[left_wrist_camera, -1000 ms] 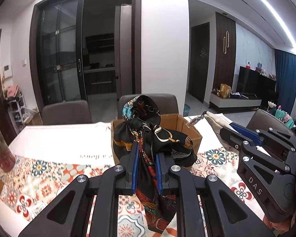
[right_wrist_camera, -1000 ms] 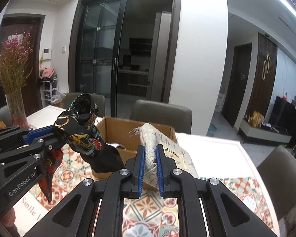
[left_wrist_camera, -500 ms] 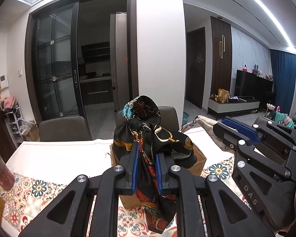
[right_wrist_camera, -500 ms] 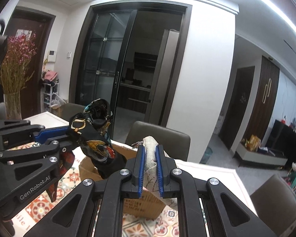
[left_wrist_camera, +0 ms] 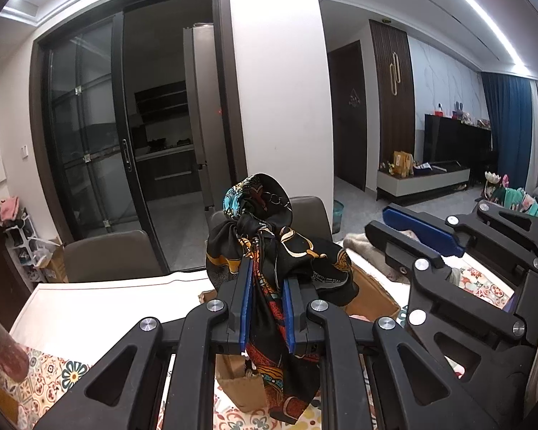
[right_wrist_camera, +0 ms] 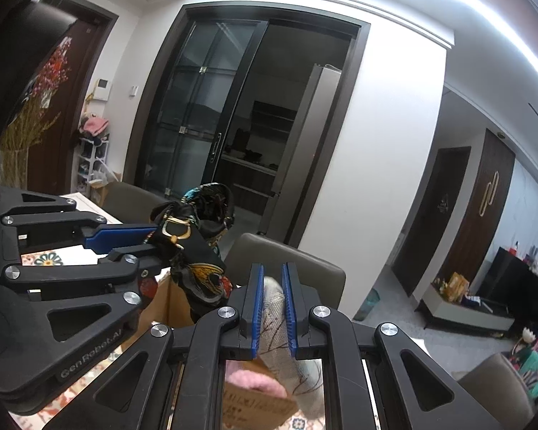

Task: Organize soft objects
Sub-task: 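Lift the scarf and pouch and carry both over the cardboard box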

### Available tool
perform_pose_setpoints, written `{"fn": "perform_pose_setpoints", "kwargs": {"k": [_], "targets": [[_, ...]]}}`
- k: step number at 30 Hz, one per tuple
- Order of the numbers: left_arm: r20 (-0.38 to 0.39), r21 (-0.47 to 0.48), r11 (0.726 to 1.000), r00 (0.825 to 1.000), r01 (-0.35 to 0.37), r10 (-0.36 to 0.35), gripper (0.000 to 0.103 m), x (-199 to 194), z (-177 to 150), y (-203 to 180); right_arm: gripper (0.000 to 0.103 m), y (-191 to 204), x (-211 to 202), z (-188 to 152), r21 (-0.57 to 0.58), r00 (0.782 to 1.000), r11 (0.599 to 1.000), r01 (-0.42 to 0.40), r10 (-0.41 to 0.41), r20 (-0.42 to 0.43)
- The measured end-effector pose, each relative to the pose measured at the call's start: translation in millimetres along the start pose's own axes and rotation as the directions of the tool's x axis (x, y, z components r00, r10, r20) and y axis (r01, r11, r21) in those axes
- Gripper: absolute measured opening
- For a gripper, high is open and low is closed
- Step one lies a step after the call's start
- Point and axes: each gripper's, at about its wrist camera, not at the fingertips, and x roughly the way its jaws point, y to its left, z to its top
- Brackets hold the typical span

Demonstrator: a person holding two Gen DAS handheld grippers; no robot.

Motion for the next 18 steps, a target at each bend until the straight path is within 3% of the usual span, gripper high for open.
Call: {"fn": "perform_pose_setpoints", "kwargs": {"k": [18], "targets": [[-0.117, 0.013, 0.999, 0.992, 0.039, -0.037, 0.016, 75, -13, -6, 0.012, -2, 86, -27, -0.016, 0.993, 0.998, -0.064, 0.062, -0.103]]}}
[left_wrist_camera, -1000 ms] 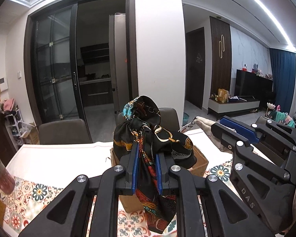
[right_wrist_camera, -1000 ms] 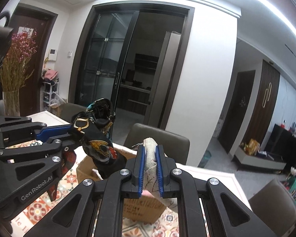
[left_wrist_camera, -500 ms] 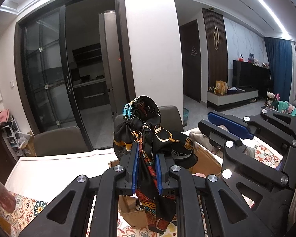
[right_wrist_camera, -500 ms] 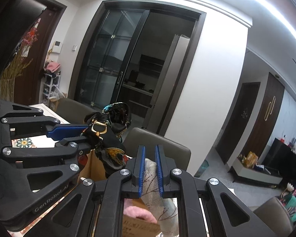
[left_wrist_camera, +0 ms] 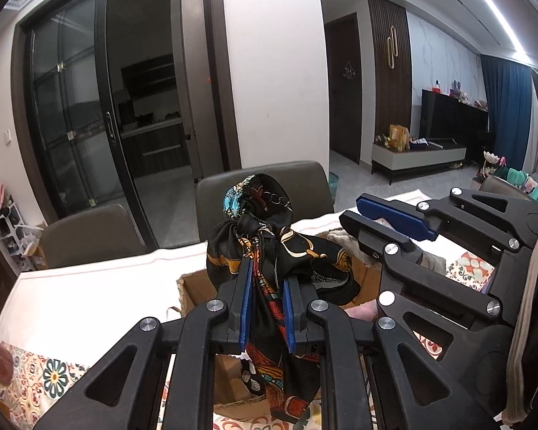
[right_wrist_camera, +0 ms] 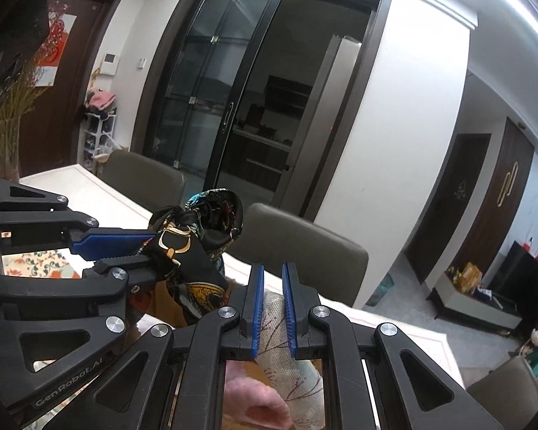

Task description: Organize soft objects

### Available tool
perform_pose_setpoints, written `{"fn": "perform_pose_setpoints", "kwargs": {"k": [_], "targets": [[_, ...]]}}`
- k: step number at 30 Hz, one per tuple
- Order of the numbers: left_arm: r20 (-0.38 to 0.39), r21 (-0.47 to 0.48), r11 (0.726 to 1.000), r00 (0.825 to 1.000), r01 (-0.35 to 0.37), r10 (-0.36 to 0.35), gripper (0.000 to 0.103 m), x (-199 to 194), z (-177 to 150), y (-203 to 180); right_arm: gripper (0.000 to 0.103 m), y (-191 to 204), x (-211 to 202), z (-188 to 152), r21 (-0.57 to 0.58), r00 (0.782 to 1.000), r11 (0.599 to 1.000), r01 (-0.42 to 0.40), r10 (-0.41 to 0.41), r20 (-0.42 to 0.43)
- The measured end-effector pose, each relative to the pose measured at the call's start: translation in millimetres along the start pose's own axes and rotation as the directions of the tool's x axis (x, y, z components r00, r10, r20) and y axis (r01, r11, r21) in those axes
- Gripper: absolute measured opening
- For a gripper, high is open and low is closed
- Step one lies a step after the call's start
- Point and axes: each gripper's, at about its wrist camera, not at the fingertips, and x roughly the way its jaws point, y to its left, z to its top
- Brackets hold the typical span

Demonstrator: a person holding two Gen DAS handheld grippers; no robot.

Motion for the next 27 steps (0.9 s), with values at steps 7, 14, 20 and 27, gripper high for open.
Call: {"fn": "perform_pose_setpoints", "kwargs": {"k": [7, 14, 20, 27], "targets": [[-0.057, -0.023, 0.999, 0.998, 0.040, -0.042, 0.022, 21, -5, 2, 0.015, -6, 21, -11, 0.026, 0.999, 0.999, -0.024, 0.025, -0.043], [-0.082, -0.035, 0.999, 0.996, 0.027, -0.029, 0.035, 30, -7, 6, 0.048, -19, 32, -20, 0.070, 0.997, 0.998, 0.002, 0.004, -0.083], [-0.081, -0.073, 0.997, 0.997, 0.008, -0.014, 0.041, 20, -8, 10, 0.057, -35, 22, -24, 0.134, 0.995, 0.991, 0.026, -0.013, -0.096], [-0.072, -0.116, 0.993, 0.997, -0.028, 0.020, 0.049, -9, -7, 9, 0.060, -42, -10, -22, 0.188, 0.996, 0.981, 0.053, -0.038, -0.085]]}}
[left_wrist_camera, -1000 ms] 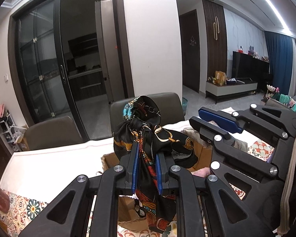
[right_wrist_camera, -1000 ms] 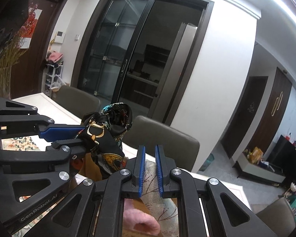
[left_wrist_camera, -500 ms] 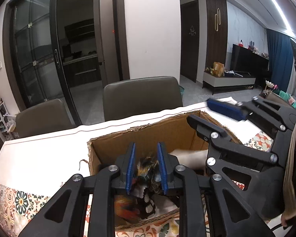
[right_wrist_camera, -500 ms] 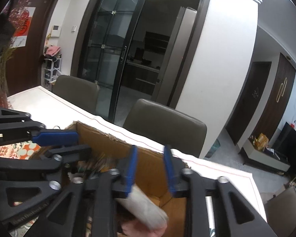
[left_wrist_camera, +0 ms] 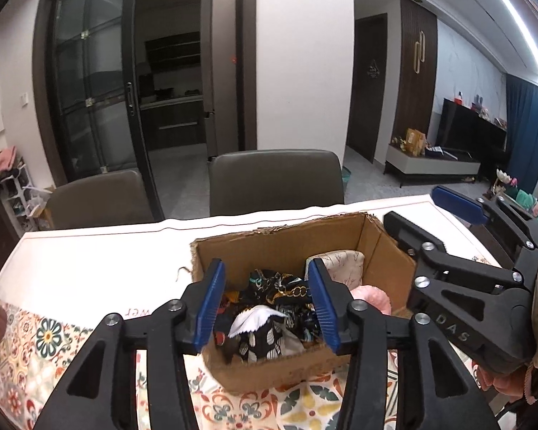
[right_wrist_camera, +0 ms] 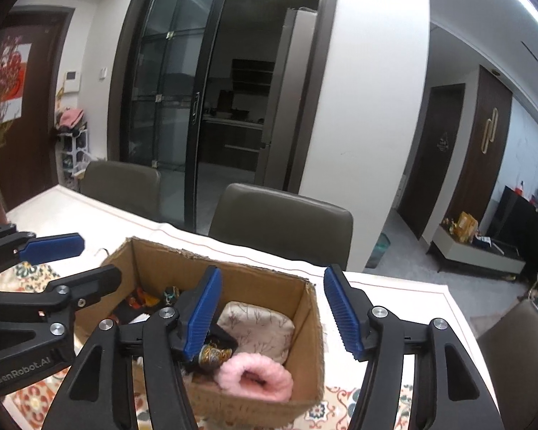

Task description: Organize soft objects

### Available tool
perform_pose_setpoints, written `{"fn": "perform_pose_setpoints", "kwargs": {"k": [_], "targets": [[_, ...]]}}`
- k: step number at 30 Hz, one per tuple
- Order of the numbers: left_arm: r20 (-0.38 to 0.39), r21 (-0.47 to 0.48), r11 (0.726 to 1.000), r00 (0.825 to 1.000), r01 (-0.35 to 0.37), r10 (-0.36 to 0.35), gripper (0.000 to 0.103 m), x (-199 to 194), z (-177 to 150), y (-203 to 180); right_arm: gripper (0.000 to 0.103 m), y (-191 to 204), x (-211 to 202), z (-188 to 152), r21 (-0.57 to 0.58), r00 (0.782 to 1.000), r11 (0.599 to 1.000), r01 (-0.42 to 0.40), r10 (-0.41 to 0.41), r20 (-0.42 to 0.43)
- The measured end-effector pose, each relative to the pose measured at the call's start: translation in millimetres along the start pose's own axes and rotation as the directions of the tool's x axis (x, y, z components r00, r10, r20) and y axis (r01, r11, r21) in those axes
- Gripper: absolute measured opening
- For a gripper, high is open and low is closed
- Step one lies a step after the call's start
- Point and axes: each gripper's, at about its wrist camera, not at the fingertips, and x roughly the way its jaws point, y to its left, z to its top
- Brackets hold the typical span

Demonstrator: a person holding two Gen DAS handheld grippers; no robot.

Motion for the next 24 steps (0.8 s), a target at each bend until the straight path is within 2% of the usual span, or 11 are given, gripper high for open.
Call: {"fn": "perform_pose_setpoints", "kwargs": {"k": [11, 15, 19, 24], "targets": [[0.053, -0.041, 0.996, 0.995, -0.078, 0.080, 0.060, -66, -9, 0, 0.065, -11, -68, -2, 0.092, 1.000, 0.996, 0.022, -0.021, -0.004], [0.077, -0.044, 0.995, 0.993, -0.090, 0.094, 0.066, -92, -13, -3, 0.065, -18, -93, -5, 0.131, 1.000, 0.991, 0.015, -0.014, -0.010], [0.100, -0.047, 0.992, 0.988, -0.114, 0.119, 0.071, -114, -20, -7, 0.072, -21, -118, -9, 0.149, 1.000, 0.988, 0.030, -0.029, -0.007], [0.111, -0.052, 0.991, 0.985, -0.124, 0.129, 0.078, -139, -29, -11, 0.072, -23, -148, -16, 0.166, 1.000, 0.986, 0.024, -0.023, -0.010]]}}
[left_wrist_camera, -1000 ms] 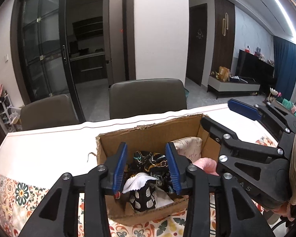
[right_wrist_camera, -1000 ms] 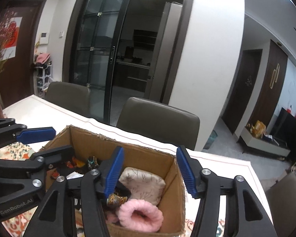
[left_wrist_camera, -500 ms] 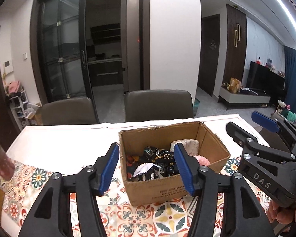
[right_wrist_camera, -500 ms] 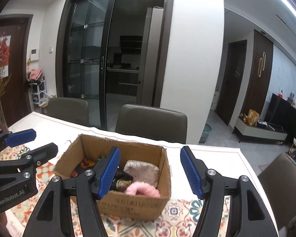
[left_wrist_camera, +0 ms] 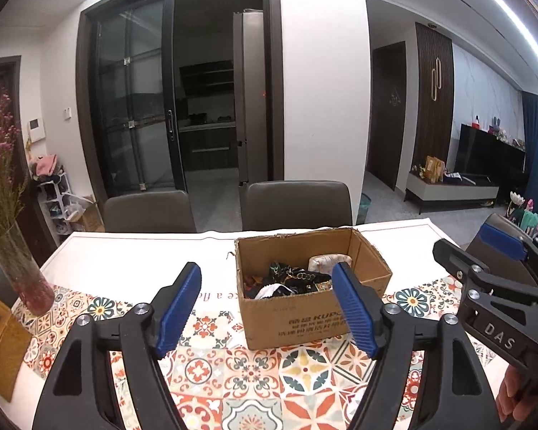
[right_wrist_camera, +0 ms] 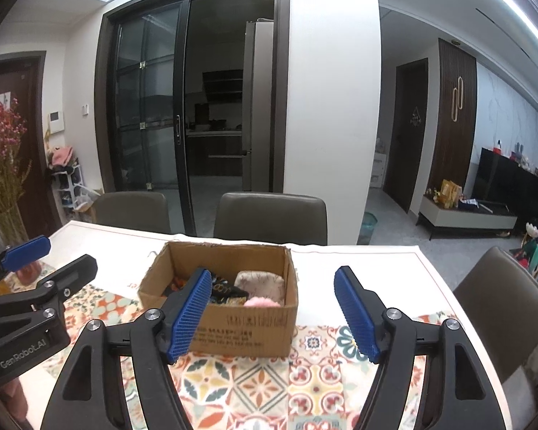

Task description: Organize soft objects

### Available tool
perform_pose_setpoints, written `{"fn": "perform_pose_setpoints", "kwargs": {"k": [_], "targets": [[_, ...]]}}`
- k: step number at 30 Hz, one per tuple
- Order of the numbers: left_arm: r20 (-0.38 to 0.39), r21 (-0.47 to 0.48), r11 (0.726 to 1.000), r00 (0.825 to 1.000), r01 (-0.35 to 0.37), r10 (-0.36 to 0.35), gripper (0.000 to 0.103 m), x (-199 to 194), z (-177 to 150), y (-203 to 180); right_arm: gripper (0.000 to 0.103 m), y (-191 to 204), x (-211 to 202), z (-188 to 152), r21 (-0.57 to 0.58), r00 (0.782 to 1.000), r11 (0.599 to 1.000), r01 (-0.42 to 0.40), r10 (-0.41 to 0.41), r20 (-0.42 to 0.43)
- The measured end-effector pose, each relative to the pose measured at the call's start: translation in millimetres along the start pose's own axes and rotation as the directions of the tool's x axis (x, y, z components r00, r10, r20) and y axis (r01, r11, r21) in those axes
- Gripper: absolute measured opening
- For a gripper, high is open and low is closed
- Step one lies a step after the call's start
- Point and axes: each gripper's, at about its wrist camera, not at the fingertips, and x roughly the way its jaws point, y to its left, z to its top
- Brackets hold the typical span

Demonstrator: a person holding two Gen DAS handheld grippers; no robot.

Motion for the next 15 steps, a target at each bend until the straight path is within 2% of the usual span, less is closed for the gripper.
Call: {"fn": "perform_pose_setpoints", "kwargs": {"k": [8, 15], "targets": [[0.029, -0.012, 0.999, 0.999, -0.030, 0.030, 0.087, -42, -12, -4, 0.077, -6, -42, -9, 0.024, 1.000, 1.000, 0.016, -0.016, 0.000], [0.046, -0.014, 0.998, 0.997, -0.065, 0.066, 0.095, -75, -23, -8, 0.078, -12, -65, -15, 0.042, 1.000, 0.999, 0.014, -0.014, -0.005]]}}
